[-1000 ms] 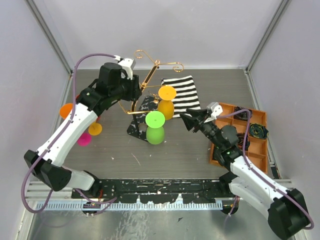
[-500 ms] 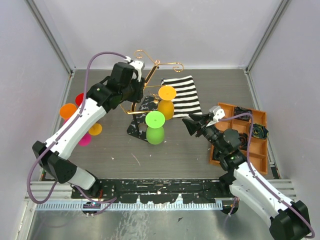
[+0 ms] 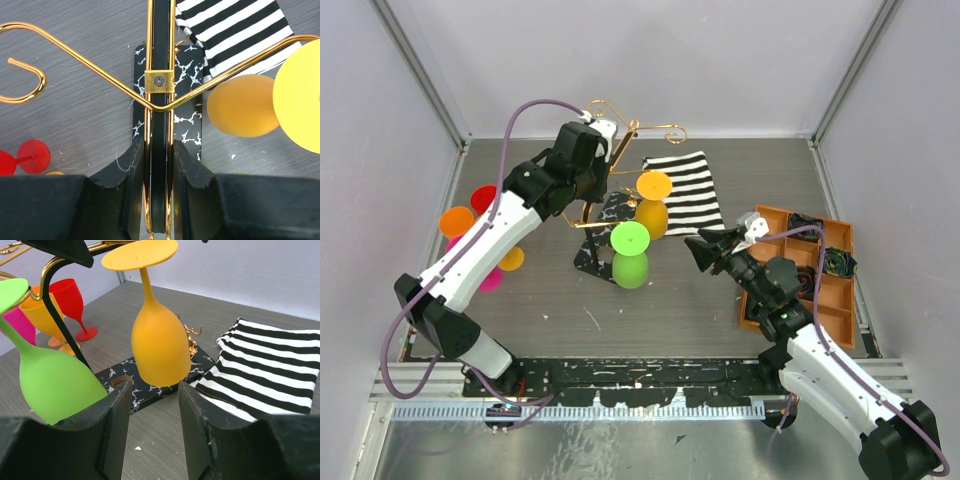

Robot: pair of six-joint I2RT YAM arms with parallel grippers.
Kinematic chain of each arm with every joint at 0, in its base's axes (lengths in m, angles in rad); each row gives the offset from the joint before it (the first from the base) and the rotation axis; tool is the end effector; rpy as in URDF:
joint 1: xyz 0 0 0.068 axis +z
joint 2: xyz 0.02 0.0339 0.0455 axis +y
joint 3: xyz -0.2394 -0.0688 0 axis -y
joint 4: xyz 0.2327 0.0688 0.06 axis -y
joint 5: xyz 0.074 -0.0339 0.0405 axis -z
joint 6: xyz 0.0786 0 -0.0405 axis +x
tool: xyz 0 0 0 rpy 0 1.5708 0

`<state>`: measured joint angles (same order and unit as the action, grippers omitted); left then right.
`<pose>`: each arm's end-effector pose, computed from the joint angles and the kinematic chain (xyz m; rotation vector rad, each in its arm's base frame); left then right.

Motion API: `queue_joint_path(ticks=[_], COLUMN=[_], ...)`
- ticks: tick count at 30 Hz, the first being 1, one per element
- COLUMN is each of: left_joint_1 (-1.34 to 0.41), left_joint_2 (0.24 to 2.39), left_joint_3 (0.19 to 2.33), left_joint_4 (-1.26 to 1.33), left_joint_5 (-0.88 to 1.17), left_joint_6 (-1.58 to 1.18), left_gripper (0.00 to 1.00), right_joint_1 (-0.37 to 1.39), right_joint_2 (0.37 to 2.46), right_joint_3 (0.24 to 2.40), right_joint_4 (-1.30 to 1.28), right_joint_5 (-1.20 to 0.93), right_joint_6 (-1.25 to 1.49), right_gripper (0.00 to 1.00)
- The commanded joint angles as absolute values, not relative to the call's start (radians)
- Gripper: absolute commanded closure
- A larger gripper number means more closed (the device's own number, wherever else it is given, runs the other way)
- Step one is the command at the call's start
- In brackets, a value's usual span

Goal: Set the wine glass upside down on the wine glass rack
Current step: Adjust the wine rack at the center of the board.

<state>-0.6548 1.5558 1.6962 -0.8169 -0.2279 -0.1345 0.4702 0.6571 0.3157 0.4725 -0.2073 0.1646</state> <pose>0.2930 -0.2026 0.3506 0.4552 2.1855 -0.1755 0.1883 0.1138 0.2581 -0.3953 1.4232 0.6671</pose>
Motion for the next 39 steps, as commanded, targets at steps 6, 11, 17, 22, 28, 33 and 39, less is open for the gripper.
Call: queue_joint_path(ticks=[6,11,17,22,28,33,39], left_joint_1=[-0.645,-0.646,-0.646,-0.646,-0.619,-0.591,-0.591], left_joint_2=[1.592,1.601,1.600,1.610,1.640,1.647,1.629], left_joint_3=[1.774,1.799,1.831,1.847,1.867,1.869,1.859], left_joint_4=[-0.821,-0.846,-0.872,-0.875,-0.863,-0.864,-0.864], left_joint_5=[-0.376,-0.440,-0.494,-0.500,-0.434,-0.390,-0.364], left_joint_6=[-0.169,-0.190,-0.167,-0.119,-0.050,-0.044,-0.052], left_gripper=[0.92,0.98,1.00,1.00,1.00,0.93,0.78], right_joint_1=[0.474,0.474,0.474,0.474,0.474,0.474,0.474], right_joint_2=[0.664,0.660,0.660,0.667,0.663,0.642,0.630], right_joint_3=[0.330,0.325,0.324,0.324,0.325,0.324,0.342], right_joint_4=[0.502,0.500,0.500,0.504,0.504,0.485,0.434], right_joint_5=[-0.193,-0.192,-0.191,-0.195,-0.200,-0.191,-0.146], right_joint_6=[0.182,0.186,0.191,0.198,0.203,0.198,0.233], right_gripper=[0.52,0.52,0.52,0.51,0.51,0.51,0.42])
